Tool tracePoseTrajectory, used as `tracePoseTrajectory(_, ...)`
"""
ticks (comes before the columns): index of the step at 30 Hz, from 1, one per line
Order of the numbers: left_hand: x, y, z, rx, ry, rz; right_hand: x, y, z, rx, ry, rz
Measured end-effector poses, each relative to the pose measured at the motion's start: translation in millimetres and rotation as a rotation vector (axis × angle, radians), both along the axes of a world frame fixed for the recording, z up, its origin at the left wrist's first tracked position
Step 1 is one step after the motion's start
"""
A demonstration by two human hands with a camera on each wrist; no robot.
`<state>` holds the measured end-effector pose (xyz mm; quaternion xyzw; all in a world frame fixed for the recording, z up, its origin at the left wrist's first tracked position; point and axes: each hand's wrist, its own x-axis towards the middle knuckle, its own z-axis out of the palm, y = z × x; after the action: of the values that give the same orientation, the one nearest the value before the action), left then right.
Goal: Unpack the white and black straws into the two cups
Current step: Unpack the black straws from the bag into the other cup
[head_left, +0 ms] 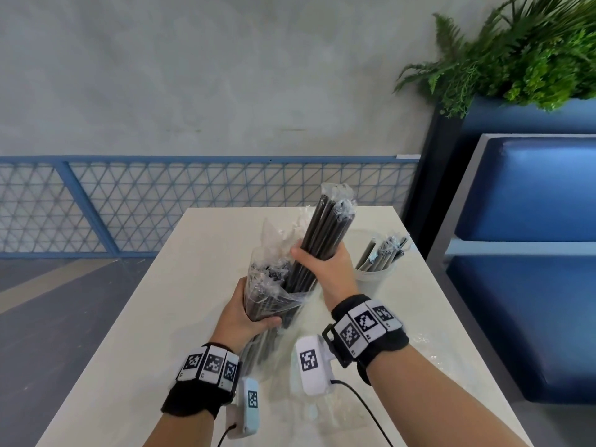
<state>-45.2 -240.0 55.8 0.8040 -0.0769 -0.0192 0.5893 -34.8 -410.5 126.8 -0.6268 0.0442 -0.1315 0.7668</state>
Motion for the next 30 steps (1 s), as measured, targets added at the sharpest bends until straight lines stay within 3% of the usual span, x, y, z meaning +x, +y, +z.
tracePoseTrajectory(19, 3, 1, 3, 0.083, 0.017, -0.002, 5, -48, 36, 0.503, 0.024, -0.257)
tracePoseTrajectory(25, 3, 1, 4, 0.056, 0.032, 0.01, 3, -70, 43, 0.537, -0.049, -0.275)
tracePoseTrajectory(30, 6, 2, 3, 0.057, 0.024, 0.024, 1, -86, 53, 0.456, -0.143, -0.34)
